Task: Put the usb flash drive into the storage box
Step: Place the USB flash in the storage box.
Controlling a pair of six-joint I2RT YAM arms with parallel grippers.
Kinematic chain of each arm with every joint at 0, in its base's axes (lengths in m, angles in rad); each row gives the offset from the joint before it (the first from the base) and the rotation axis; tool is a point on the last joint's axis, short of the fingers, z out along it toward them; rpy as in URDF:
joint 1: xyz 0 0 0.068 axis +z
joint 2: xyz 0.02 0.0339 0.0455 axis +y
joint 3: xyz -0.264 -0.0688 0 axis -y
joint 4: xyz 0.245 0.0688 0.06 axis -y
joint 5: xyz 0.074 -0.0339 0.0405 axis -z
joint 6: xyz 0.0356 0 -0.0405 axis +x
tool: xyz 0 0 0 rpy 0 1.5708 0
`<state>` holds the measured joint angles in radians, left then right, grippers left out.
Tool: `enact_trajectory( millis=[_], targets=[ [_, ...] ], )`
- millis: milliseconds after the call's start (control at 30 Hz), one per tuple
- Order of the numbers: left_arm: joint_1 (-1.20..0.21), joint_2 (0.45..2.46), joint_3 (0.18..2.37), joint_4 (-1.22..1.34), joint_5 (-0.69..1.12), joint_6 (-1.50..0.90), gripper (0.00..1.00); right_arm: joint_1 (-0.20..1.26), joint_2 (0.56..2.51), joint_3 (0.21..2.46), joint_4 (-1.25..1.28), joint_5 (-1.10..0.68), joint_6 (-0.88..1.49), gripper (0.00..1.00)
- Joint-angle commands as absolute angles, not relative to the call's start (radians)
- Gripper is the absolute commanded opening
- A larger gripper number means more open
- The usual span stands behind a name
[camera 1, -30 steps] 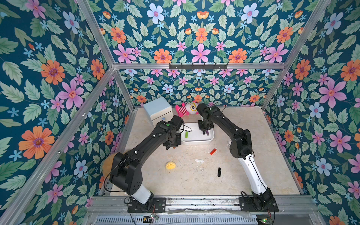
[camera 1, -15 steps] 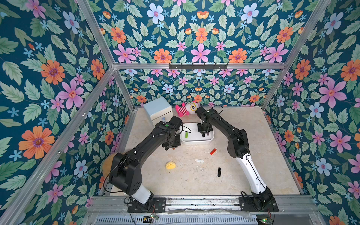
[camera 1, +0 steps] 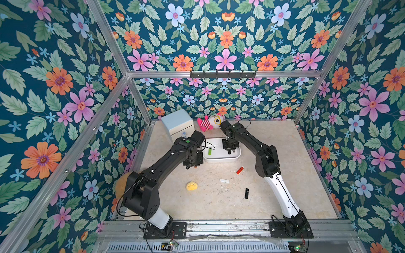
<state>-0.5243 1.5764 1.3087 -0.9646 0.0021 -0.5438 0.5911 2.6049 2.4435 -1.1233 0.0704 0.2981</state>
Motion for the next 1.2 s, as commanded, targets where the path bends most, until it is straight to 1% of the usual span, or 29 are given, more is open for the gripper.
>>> enact_trajectory(
  millis=[0, 133, 233, 333, 400, 500, 733, 867, 933, 1167],
  targets=[
    [-0.523, 1.579, 1.312, -0.961, 0.004, -0.535, 0.0, 0.591, 2.615, 2.437, -1.132, 0.091, 0.292, 0.15],
    [-0.523, 1.583, 1.315, -0.951, 0.003, -0.529, 0.0, 0.592, 2.607, 2.435, -1.13, 0.087, 0.295, 0.25],
    [-0.523, 1.587, 1.329, -0.952, -0.002, -0.522, 0.0, 0.592, 2.587, 2.429, -1.127, 0.089, 0.298, 0.3],
    [-0.522, 1.598, 1.352, -0.962, -0.008, -0.513, 0.0, 0.592, 2.573, 2.429, -1.122, 0.092, 0.296, 0.37],
    [-0.522, 1.605, 1.366, -0.969, -0.012, -0.509, 0.0, 0.591, 2.573, 2.443, -1.128, 0.098, 0.297, 0.4],
    [-0.522, 1.611, 1.398, -0.969, -0.017, -0.505, 0.0, 0.592, 2.546, 2.442, -1.123, 0.106, 0.3, 0.4],
    [-0.516, 1.678, 1.508, -0.974, -0.026, -0.452, 0.0, 0.601, 2.295, 2.238, -0.982, 0.166, 0.342, 0.45],
    [-0.512, 1.756, 1.576, -0.96, -0.003, -0.416, 0.0, 0.601, 2.189, 2.199, -1.064, 0.231, 0.378, 0.48],
    [-0.512, 1.798, 1.616, -0.946, 0.009, -0.399, 0.0, 0.601, 2.119, 2.119, -1.084, 0.244, 0.403, 0.5],
    [-0.512, 1.952, 1.767, -0.935, 0.068, -0.352, 0.0, 0.599, 1.807, 1.636, -1.002, 0.236, 0.501, 0.55]
  ],
)
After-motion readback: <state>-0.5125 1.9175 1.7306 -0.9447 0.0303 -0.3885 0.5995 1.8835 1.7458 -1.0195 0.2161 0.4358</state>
